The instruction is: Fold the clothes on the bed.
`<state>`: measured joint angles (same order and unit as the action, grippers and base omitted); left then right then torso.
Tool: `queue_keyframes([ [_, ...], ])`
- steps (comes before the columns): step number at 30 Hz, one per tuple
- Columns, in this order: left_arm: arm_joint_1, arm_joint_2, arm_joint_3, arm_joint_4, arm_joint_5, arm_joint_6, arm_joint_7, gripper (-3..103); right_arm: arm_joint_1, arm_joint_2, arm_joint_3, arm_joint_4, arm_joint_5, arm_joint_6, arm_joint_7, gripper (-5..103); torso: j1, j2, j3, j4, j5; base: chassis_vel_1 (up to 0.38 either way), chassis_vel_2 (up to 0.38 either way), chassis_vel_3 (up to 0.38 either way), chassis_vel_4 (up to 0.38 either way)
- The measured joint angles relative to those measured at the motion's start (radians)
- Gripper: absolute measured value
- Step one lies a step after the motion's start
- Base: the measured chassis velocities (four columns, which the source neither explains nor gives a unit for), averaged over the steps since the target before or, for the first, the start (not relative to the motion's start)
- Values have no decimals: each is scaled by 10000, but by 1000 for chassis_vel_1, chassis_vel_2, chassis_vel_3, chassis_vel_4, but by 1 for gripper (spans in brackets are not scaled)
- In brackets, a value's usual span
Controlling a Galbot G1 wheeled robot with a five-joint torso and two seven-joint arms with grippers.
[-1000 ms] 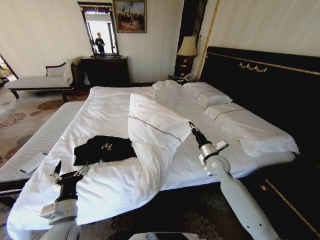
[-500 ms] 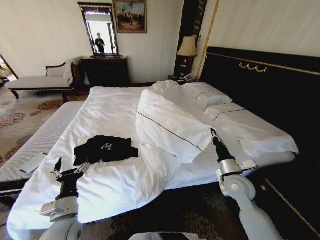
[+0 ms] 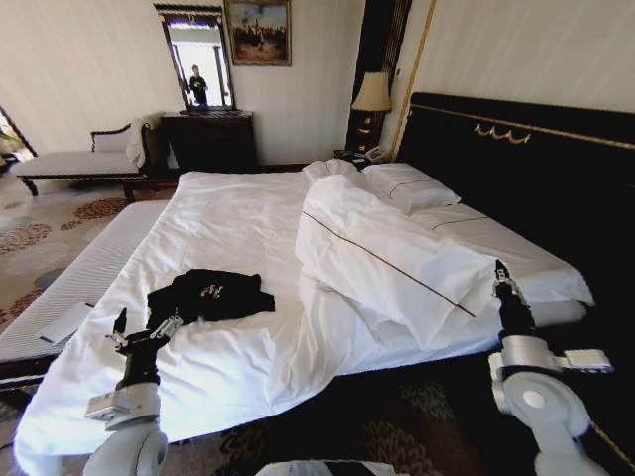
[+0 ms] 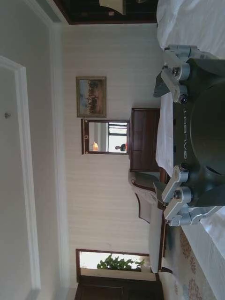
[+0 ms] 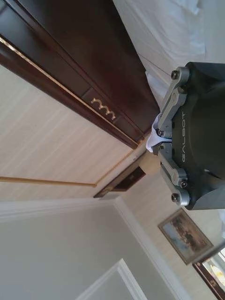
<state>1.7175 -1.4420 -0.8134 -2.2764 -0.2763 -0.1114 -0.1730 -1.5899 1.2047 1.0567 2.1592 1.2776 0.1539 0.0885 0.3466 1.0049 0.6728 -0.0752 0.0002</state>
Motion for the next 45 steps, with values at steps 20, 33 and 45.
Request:
queue_keyframes([
  [20,-942,162,331,940,-290,69,-16,100,-1787,-90,3422,-1272,317,819,179,0,2,-1,1,1,-1,0,0,0,0],
  [33,-1033,31,249,848,-394,87,-17,100,-2665,-39,3985,-1746,437,1202,497,0,2,-1,1,1,-2,0,0,0,0],
  [45,-1459,297,399,1353,-858,245,-74,100,-3558,891,3334,-1902,58,1278,1036,0,2,-2,0,2,-1,0,0,0,0],
])
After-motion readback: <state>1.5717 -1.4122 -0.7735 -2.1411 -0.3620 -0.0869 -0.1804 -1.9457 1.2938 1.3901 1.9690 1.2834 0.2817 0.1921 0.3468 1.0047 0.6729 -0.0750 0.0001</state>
